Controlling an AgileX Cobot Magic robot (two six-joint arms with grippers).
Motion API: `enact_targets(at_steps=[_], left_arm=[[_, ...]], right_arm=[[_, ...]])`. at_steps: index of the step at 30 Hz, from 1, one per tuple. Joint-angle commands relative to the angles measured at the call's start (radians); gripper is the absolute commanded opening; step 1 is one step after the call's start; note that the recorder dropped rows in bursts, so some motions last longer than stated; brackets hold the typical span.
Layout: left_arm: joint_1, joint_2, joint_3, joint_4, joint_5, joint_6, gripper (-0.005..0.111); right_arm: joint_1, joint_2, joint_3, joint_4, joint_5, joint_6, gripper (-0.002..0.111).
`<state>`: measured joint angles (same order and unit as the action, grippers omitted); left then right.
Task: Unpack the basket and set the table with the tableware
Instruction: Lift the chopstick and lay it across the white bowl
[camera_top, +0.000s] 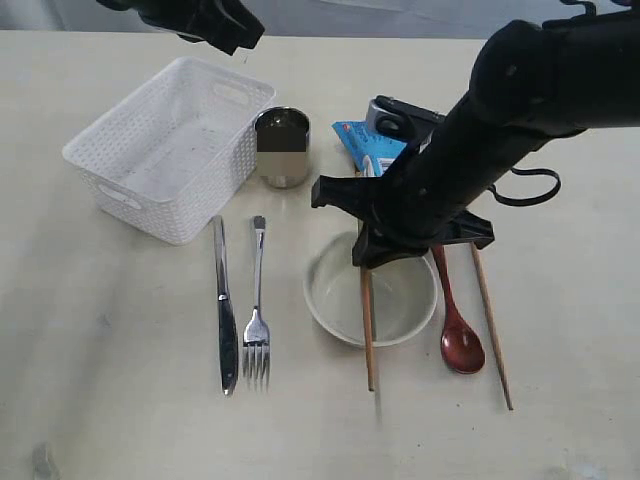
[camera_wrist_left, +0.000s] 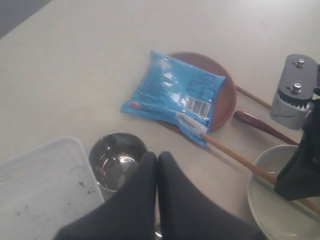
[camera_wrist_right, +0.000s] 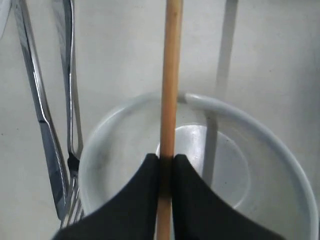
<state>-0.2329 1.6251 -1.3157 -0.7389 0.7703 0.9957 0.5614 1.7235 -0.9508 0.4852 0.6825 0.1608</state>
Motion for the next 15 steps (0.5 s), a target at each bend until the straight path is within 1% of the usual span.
enact_targets(at_steps=[1, 3, 5, 6, 9, 10, 11, 12, 15], left_arm=[[0.002, -0.008, 0.005, 0.002, -0.005, -0.01, 0.0], [0.002, -0.008, 0.005, 0.002, -0.005, -0.01, 0.0], [0.002, -0.008, 0.005, 0.002, -0.005, -0.01, 0.0], [0.002, -0.008, 0.005, 0.002, -0.005, -0.01, 0.0], [0.002, -0.008, 0.005, 0.002, -0.005, -0.01, 0.0], [0.002, -0.008, 0.005, 0.002, -0.005, -0.01, 0.0], [0.002, -0.008, 0.005, 0.002, -0.005, -0.01, 0.0], [0.002, -0.008, 0.005, 0.002, -0.005, -0.01, 0.0], [0.002, -0.008, 0.005, 0.002, -0.005, -0.01, 0.0]], right_arm=[[0.002, 0.0, -0.006, 0.008, 0.014, -0.031, 0.0], [0.002, 0.0, -0.006, 0.008, 0.014, -0.039, 0.0], [0.002, 0.0, -0.006, 0.008, 0.014, -0.042, 0.005], [0.002, 0.0, -0.006, 0.008, 0.014, -0.042, 0.01], [0.002, 0.0, -0.006, 0.008, 0.008, -0.044, 0.034], [0.002, 0.0, -0.006, 0.008, 0.005, -0.044, 0.04], [0.002, 0.0, -0.006, 0.008, 0.001, -0.044, 0.043], [0.002, 0.0, -0.006, 0.008, 0.0, -0.044, 0.044], [0.002, 0.0, -0.006, 0.008, 0.0, -0.044, 0.043]])
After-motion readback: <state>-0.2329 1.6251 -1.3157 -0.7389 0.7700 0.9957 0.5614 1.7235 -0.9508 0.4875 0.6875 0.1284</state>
